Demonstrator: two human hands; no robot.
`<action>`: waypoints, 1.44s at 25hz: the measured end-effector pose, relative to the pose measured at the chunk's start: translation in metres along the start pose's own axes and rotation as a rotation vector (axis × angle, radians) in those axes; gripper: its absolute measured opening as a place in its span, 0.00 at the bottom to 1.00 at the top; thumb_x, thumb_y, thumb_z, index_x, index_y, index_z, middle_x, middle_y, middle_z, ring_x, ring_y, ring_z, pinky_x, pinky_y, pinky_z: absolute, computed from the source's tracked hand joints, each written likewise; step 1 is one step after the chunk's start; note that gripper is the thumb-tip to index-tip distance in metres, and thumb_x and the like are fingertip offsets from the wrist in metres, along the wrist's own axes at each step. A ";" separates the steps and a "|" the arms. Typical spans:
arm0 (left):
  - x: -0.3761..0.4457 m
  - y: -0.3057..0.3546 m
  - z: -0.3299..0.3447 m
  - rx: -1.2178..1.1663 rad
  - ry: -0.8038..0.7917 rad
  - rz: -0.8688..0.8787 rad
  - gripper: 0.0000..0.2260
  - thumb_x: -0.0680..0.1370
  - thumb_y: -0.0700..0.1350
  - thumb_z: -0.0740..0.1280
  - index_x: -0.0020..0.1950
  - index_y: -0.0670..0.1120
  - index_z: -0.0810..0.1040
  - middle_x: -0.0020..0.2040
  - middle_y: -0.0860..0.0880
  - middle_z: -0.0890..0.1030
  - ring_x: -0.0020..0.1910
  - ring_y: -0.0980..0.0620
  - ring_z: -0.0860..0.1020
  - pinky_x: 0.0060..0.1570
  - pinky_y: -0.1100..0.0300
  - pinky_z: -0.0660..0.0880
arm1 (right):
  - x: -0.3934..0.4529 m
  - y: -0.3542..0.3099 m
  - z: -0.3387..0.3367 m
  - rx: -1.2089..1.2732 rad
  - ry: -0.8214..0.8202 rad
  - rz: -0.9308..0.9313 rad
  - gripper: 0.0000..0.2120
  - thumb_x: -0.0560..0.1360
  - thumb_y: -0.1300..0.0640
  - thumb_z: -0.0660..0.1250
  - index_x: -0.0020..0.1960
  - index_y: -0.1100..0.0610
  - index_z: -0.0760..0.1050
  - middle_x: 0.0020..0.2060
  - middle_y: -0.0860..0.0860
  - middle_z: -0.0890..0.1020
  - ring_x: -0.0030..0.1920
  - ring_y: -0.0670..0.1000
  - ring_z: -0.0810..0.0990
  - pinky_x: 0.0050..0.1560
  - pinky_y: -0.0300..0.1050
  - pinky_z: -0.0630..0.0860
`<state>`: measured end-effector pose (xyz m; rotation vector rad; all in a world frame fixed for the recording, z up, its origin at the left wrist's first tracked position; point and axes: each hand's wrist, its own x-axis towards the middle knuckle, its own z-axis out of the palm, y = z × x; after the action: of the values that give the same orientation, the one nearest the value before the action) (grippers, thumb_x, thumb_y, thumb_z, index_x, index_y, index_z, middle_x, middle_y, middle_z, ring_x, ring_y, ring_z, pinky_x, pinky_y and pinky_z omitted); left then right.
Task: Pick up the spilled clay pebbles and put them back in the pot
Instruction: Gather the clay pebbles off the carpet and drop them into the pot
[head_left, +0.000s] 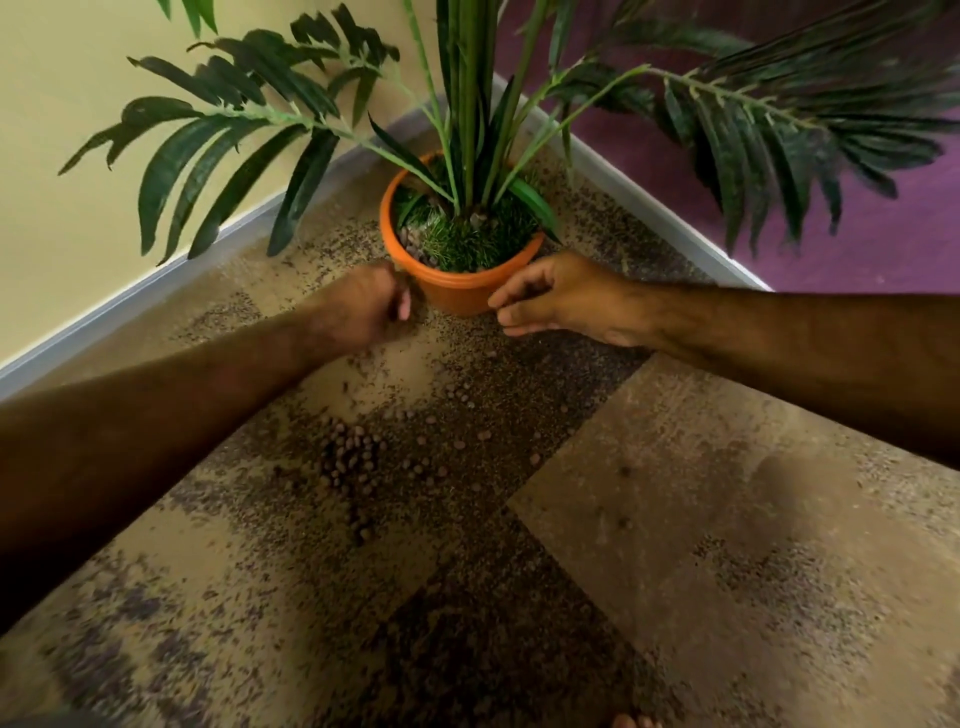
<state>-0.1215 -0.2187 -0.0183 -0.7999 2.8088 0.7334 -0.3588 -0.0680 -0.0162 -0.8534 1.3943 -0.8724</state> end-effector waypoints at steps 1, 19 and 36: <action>0.003 0.003 -0.010 -0.053 0.031 -0.022 0.06 0.73 0.34 0.72 0.46 0.43 0.80 0.47 0.46 0.80 0.47 0.48 0.78 0.52 0.53 0.76 | 0.003 -0.009 0.004 0.042 0.002 -0.015 0.13 0.72 0.70 0.73 0.56 0.68 0.80 0.50 0.58 0.85 0.52 0.55 0.86 0.51 0.45 0.83; 0.040 0.012 -0.049 -0.575 0.477 -0.277 0.12 0.76 0.32 0.68 0.58 0.39 0.77 0.48 0.48 0.79 0.46 0.56 0.78 0.40 0.69 0.76 | 0.014 -0.033 0.009 0.107 0.330 -0.137 0.17 0.77 0.72 0.64 0.66 0.69 0.74 0.59 0.62 0.82 0.58 0.54 0.84 0.62 0.50 0.79; -0.014 -0.049 0.058 -0.389 -0.265 -0.304 0.10 0.76 0.35 0.72 0.45 0.50 0.77 0.46 0.47 0.81 0.48 0.44 0.80 0.51 0.48 0.77 | -0.021 0.072 0.019 -0.809 -0.144 0.142 0.10 0.74 0.62 0.73 0.55 0.57 0.80 0.46 0.51 0.82 0.44 0.48 0.81 0.44 0.47 0.78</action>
<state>-0.0844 -0.2207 -0.0858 -1.0654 2.2715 1.2422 -0.3387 -0.0174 -0.0713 -1.3649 1.6680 -0.0997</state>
